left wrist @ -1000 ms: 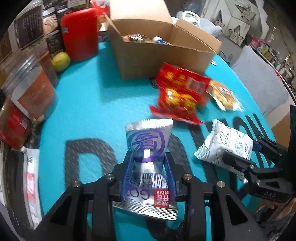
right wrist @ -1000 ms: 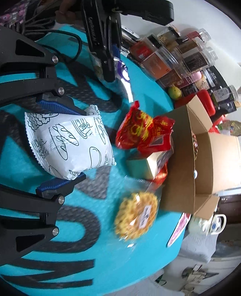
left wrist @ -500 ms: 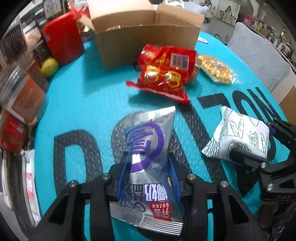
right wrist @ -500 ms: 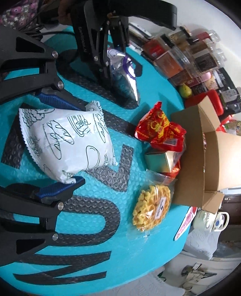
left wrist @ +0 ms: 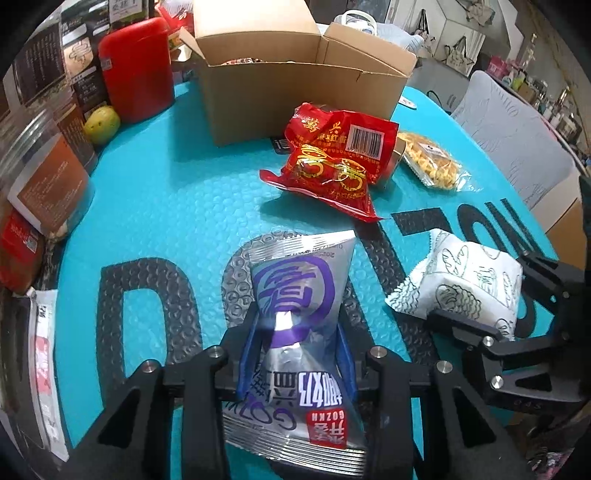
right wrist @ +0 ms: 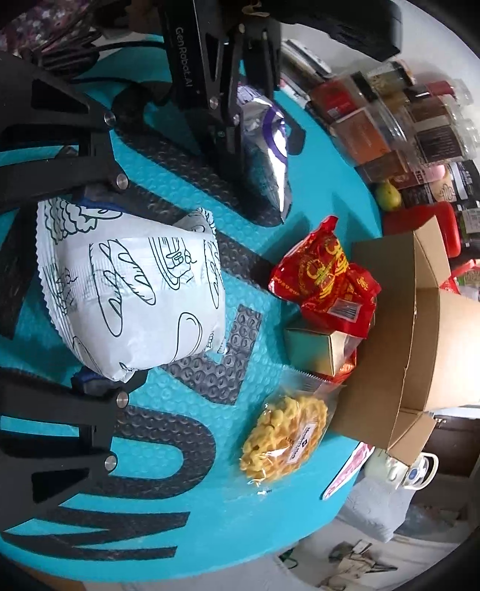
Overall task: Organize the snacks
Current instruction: 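Lift the white bag and silver-purple bag over the box with both tools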
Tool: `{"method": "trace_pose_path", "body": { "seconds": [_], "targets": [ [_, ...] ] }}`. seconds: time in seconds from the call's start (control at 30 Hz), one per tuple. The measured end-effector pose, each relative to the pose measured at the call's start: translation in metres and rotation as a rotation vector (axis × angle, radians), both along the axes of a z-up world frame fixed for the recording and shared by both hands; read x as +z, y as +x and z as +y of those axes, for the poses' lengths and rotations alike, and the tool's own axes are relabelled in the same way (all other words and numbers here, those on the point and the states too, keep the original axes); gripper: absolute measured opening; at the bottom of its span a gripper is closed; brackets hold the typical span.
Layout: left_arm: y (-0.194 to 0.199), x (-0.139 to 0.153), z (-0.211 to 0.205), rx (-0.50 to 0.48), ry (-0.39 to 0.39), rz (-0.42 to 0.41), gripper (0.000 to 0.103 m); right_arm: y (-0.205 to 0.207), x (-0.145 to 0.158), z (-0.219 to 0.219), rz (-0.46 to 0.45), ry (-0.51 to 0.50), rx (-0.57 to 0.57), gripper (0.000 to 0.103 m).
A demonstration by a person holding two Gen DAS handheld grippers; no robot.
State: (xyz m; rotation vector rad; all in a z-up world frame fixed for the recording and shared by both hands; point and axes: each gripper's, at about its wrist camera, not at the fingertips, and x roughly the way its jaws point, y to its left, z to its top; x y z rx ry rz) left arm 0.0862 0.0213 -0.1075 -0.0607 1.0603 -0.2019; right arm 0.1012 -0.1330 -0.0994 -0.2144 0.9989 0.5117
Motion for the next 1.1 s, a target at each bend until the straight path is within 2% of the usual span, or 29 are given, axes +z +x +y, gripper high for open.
{"method": "trace_pose_path", "body": {
  "seconds": [0.17,0.57,0.8,1.1],
  "targets": [
    [-0.001,0.005,0.003,0.001,-0.036,0.006,0.036,-0.002,0.007,-0.003,0.028,0.095,-0.005,0.056],
    [0.001,0.035,-0.001,-0.019,-0.068,-0.056,0.036,-0.005,0.036,-0.002,-0.015,0.157,0.001,0.056],
    [0.005,0.065,-0.005,-0.033,-0.074,-0.14,0.036,0.003,0.062,-0.007,-0.067,0.175,0.003,0.056],
    [0.015,0.11,-0.011,-0.05,-0.072,-0.277,0.036,0.016,0.103,-0.007,-0.186,0.177,0.015,0.056]
  ]
}}
